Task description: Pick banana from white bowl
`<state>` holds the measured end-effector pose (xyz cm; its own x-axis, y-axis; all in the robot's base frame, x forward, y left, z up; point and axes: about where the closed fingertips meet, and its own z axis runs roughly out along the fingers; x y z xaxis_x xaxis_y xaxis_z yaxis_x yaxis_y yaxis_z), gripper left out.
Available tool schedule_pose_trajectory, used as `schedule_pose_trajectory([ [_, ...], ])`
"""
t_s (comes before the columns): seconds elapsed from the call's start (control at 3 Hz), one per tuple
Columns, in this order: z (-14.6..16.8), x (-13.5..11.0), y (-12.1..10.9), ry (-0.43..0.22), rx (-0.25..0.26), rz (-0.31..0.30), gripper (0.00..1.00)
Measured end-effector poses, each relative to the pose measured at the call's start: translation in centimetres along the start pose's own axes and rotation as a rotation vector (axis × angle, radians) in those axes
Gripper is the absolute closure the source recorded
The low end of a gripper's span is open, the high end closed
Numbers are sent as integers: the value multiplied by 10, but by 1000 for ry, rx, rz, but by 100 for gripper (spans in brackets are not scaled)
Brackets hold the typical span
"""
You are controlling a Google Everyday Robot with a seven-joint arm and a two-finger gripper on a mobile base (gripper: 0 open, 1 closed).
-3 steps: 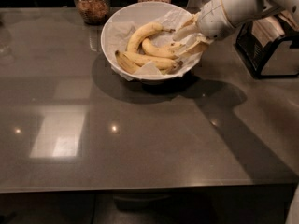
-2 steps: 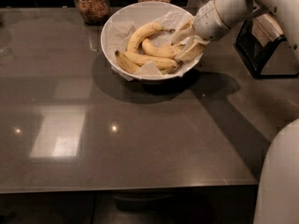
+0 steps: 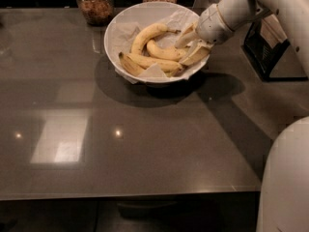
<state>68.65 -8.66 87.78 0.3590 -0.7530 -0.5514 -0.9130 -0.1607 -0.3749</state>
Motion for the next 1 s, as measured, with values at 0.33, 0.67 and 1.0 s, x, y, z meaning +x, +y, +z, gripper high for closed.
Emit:
schedule_pose_trajectory([
  [0.33, 4, -2, 3, -6, -11, 1, 66],
  [0.67, 5, -4, 5, -11, -10, 0, 87],
  [1.0, -1, -8, 6, 4, 16, 9, 100],
])
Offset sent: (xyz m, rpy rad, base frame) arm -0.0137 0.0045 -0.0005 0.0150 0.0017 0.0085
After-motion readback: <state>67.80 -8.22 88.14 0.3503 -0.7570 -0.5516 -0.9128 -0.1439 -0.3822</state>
